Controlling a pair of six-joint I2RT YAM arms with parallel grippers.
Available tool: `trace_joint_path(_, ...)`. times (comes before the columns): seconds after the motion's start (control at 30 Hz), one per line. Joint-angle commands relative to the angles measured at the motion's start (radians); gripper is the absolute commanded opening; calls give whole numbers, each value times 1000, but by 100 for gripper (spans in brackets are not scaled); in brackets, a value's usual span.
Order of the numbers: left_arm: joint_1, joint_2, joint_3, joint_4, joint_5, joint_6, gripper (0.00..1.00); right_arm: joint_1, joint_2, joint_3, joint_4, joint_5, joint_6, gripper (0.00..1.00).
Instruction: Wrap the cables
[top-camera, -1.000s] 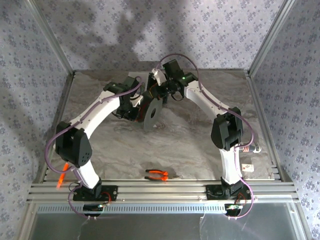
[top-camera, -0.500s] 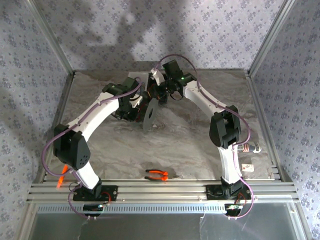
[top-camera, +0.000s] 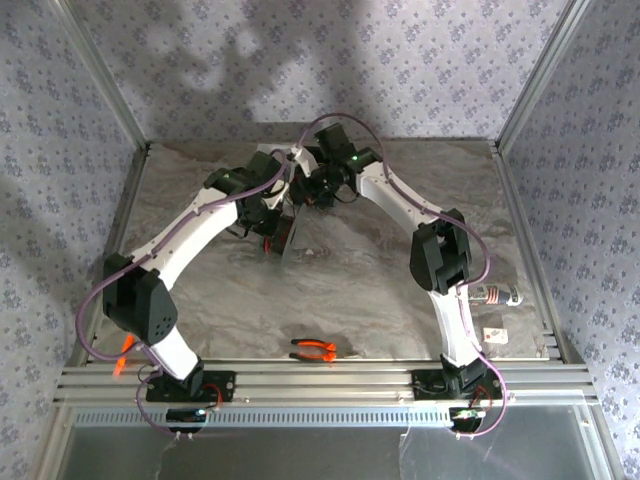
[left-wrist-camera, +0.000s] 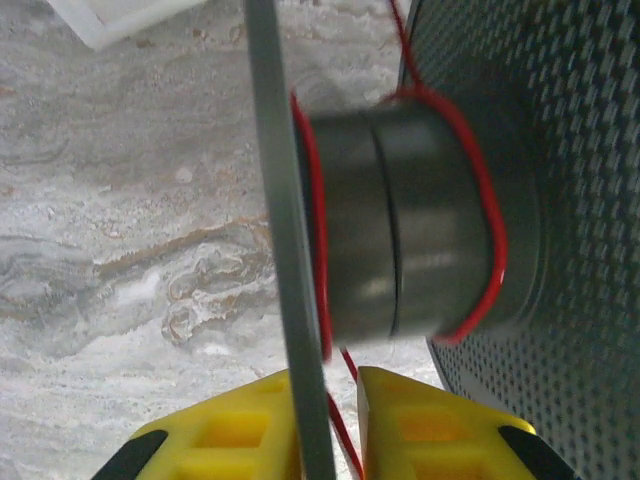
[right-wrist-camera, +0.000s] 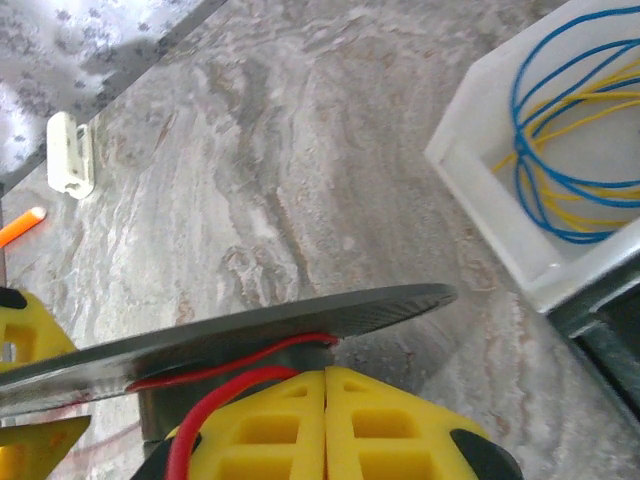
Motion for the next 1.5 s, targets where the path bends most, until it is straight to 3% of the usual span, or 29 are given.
trace_joint_path(0.0,-5,-32,14,46,-13,17,22,23,55,31,-104,-36,-43,0)
trace_joint_path(0.37,-6,-25,-5,59,-16,17,21,31,75,65,-135,-33,-62,0)
trace_joint_path(0.5,-6,-18,-4,49,-17,13,13,26,75,74,-141,-28,-62,0)
trace_joint_path(0.57,-5,-16,-1,43,-19,12,0,21,75,86,-149,-25,-62,0)
trace_joint_path(1.03,-5,17,59,-37,-95,-8,0,4,-31,215,-262,-18,-68,0)
trace_joint_path(1.47,56,98,99,-41,-65,-59,0,69,-272,17,-208,26,-71,0)
